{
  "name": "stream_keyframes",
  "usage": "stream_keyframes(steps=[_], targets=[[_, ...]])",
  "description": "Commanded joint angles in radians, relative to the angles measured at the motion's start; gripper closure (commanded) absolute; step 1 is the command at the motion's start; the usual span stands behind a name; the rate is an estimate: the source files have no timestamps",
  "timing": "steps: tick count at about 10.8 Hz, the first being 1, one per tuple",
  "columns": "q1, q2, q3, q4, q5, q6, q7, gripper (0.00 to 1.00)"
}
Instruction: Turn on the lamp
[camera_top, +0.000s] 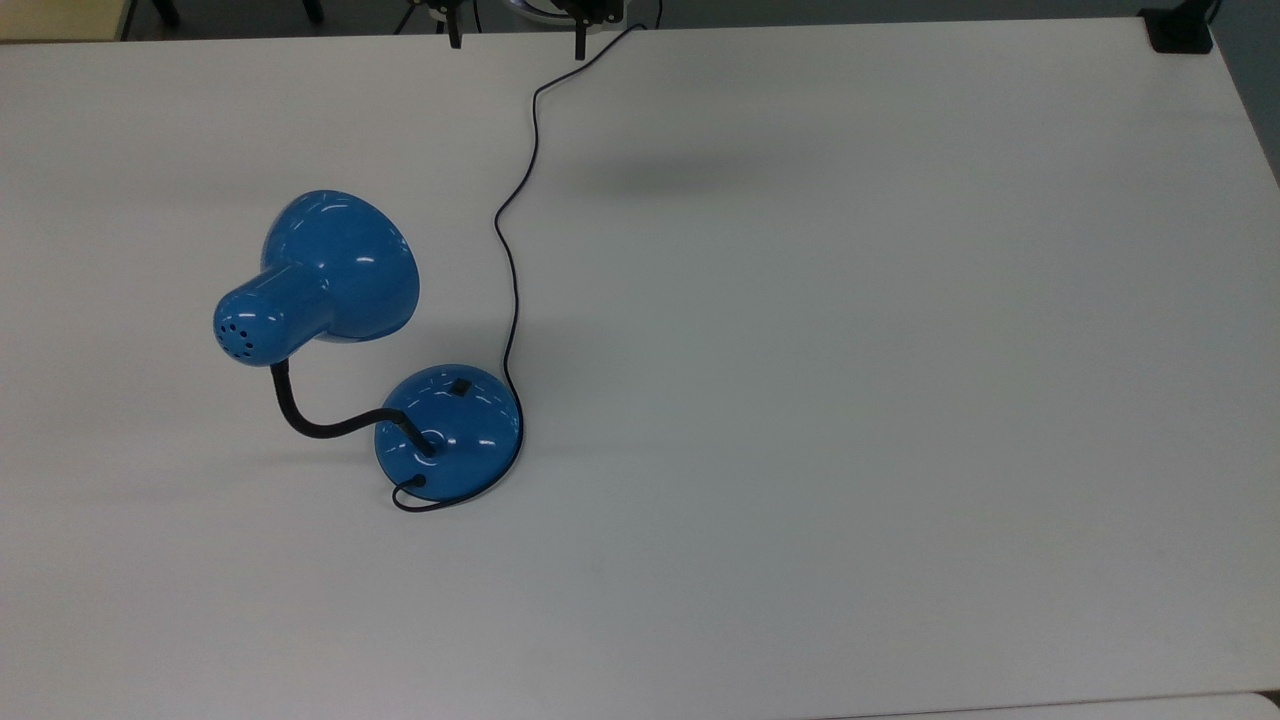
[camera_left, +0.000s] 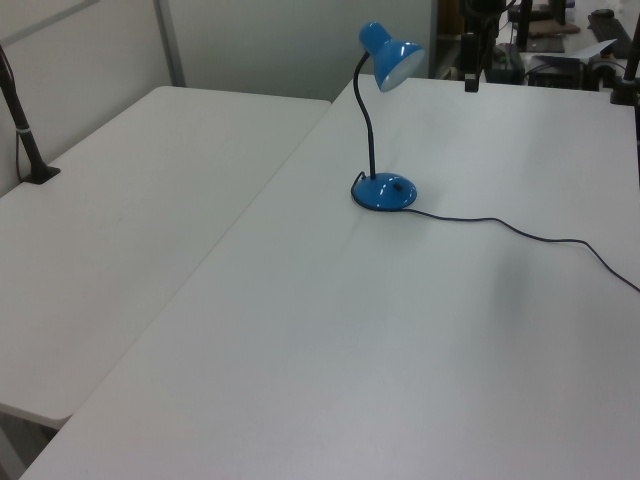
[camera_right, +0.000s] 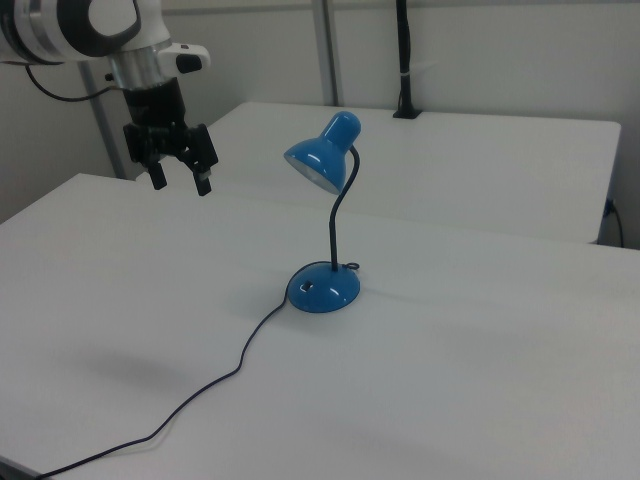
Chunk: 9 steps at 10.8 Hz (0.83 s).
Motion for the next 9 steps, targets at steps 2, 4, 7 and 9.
stream_keyframes(steps=[2, 4, 7, 9], targets=[[0.027, -0.006, -0.014, -0.008, -0.012, -0.001, 0.001, 0.0], [0.025, -0.006, -0.014, -0.008, -0.012, 0.002, -0.005, 0.0], [0.025, 0.0, -0.015, -0.007, -0.01, 0.005, -0.013, 0.68], [0.025, 0.001, -0.015, -0.005, -0.004, 0.005, -0.013, 1.0]])
